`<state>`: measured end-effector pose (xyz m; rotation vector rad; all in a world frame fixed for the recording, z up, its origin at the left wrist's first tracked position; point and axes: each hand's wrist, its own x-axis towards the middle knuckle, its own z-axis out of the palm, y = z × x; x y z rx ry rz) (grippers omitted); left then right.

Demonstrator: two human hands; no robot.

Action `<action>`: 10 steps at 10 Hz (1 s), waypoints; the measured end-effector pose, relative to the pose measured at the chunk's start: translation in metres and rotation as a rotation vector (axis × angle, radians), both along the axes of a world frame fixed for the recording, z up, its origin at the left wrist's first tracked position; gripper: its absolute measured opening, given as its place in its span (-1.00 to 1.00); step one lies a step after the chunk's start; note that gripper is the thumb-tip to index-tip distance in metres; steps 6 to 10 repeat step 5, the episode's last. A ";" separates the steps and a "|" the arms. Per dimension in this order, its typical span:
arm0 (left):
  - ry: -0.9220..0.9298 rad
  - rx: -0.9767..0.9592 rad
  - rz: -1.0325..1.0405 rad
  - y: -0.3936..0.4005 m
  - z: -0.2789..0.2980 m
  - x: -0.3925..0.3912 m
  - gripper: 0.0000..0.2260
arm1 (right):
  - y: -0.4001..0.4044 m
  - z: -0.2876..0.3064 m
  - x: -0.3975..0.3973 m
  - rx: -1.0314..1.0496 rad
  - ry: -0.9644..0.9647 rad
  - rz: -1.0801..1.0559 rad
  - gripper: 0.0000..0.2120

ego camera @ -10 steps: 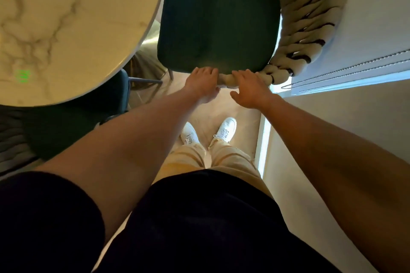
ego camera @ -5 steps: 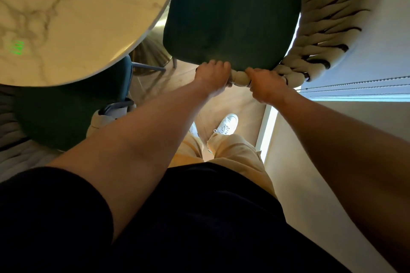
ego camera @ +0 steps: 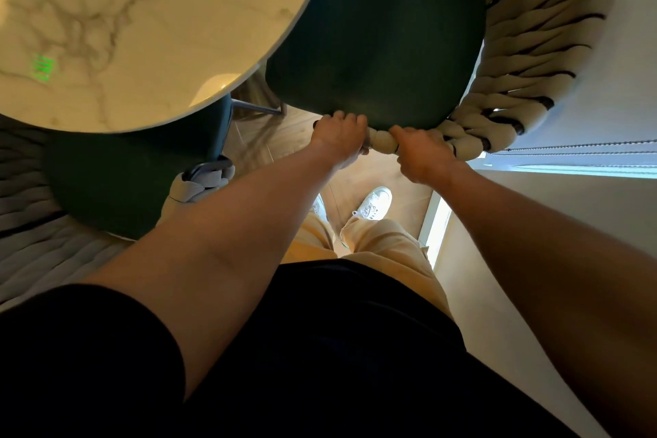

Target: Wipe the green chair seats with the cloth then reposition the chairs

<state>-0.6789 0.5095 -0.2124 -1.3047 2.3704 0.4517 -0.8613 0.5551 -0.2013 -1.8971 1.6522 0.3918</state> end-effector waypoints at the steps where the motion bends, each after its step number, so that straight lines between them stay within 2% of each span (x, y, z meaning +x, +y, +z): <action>1: -0.005 0.002 0.002 -0.002 -0.002 0.001 -0.56 | -0.001 -0.002 0.002 -0.002 -0.011 -0.012 -0.55; 4: 0.015 0.094 0.064 0.001 0.000 -0.002 -0.56 | -0.007 0.001 0.001 0.071 0.041 0.038 -0.59; 5: 0.076 0.081 0.086 0.003 0.009 -0.002 -0.56 | -0.015 0.011 0.005 0.101 0.019 0.075 -0.52; 10: 0.076 0.081 0.086 0.003 0.009 -0.002 -0.56 | -0.015 0.011 0.005 0.101 0.019 0.075 -0.52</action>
